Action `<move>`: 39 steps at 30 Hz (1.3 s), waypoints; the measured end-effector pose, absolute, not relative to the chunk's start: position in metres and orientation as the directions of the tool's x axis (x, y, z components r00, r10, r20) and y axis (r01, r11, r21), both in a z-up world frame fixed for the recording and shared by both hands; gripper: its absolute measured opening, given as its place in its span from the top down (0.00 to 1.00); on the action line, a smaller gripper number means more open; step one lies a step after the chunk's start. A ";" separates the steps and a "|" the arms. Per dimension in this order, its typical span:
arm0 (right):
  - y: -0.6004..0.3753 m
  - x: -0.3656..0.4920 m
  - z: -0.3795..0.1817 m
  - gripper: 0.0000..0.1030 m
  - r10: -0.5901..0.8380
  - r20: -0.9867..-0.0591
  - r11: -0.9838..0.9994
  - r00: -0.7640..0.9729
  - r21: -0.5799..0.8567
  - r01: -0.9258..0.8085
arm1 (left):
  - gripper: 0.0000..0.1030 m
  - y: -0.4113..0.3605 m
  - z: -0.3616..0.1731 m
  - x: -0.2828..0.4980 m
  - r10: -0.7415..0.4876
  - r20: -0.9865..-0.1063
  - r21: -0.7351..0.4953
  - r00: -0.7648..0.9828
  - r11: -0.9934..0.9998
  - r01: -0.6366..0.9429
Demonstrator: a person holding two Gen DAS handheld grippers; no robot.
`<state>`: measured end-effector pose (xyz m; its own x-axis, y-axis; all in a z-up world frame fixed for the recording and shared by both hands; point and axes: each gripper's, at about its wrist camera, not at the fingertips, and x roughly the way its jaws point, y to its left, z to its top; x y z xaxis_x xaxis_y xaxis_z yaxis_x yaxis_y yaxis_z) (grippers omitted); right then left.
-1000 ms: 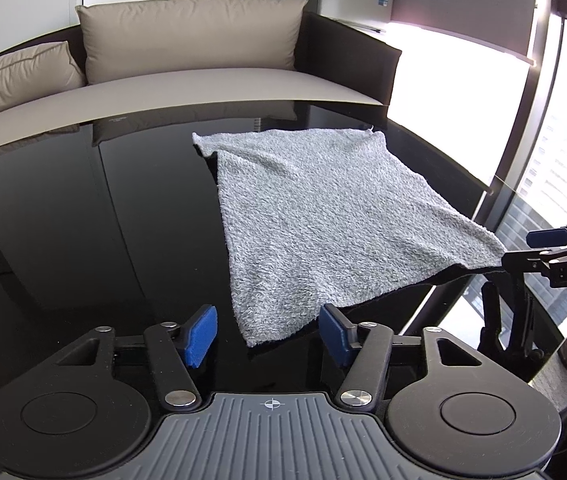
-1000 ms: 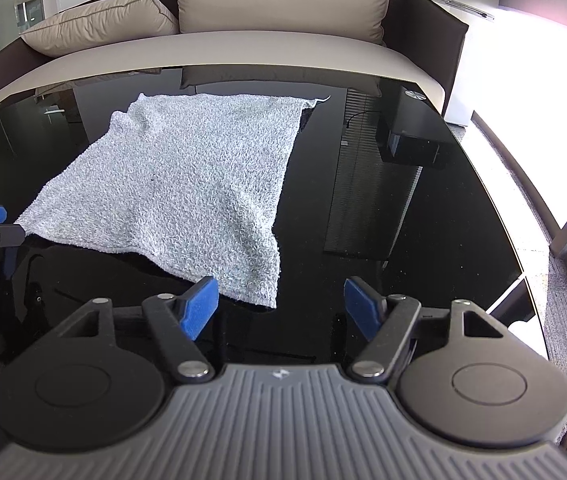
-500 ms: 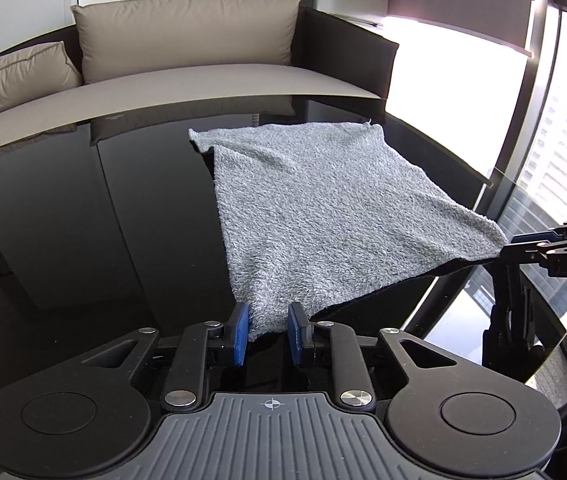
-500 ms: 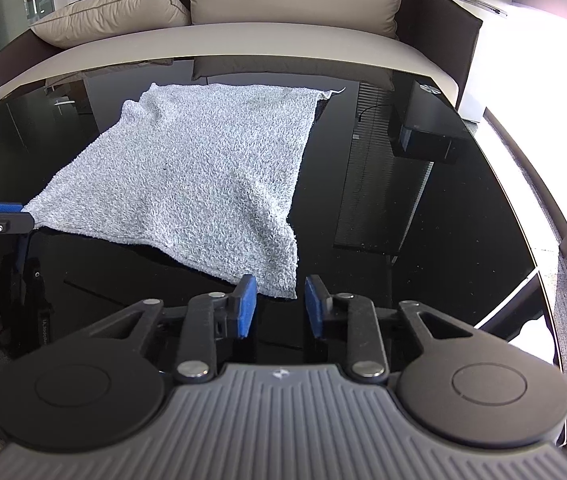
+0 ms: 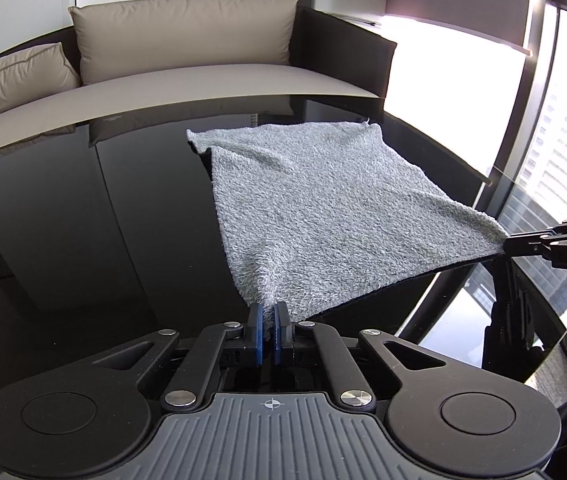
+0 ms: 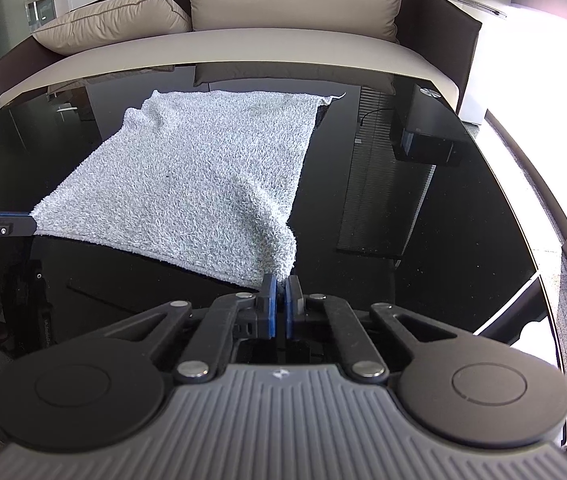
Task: Fold towel
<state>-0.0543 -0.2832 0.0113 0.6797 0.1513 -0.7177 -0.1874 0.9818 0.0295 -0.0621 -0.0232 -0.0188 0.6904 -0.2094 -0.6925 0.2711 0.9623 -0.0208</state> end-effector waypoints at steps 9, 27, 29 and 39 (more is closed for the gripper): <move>-0.284 -0.056 0.015 0.96 0.162 -0.707 0.981 0.689 0.040 -0.189 | 0.96 -0.022 -0.015 -0.064 -0.217 -0.685 -0.030 0.695 0.962 0.270; -0.288 -0.074 0.041 0.96 0.209 -0.665 0.975 0.717 0.081 -0.208 | 0.96 -0.016 0.013 -0.085 -0.225 -0.650 -0.053 0.726 0.966 0.253; -0.289 -0.077 0.047 0.96 0.217 -0.657 0.973 0.722 0.086 -0.214 | 0.96 -0.015 0.019 -0.088 -0.228 -0.644 -0.055 0.731 0.966 0.253; -0.292 -0.091 0.080 0.96 0.240 -0.622 0.965 0.745 0.065 -0.256 | 0.96 -0.011 0.046 -0.100 -0.205 -0.620 -0.040 0.758 0.972 0.230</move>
<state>-0.0914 -0.2924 0.0795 0.7453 0.2396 -0.6223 -0.2558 0.9645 0.0650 -0.0998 -0.0114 0.0460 0.7577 -0.2047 -0.6197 0.2303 0.9723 -0.0396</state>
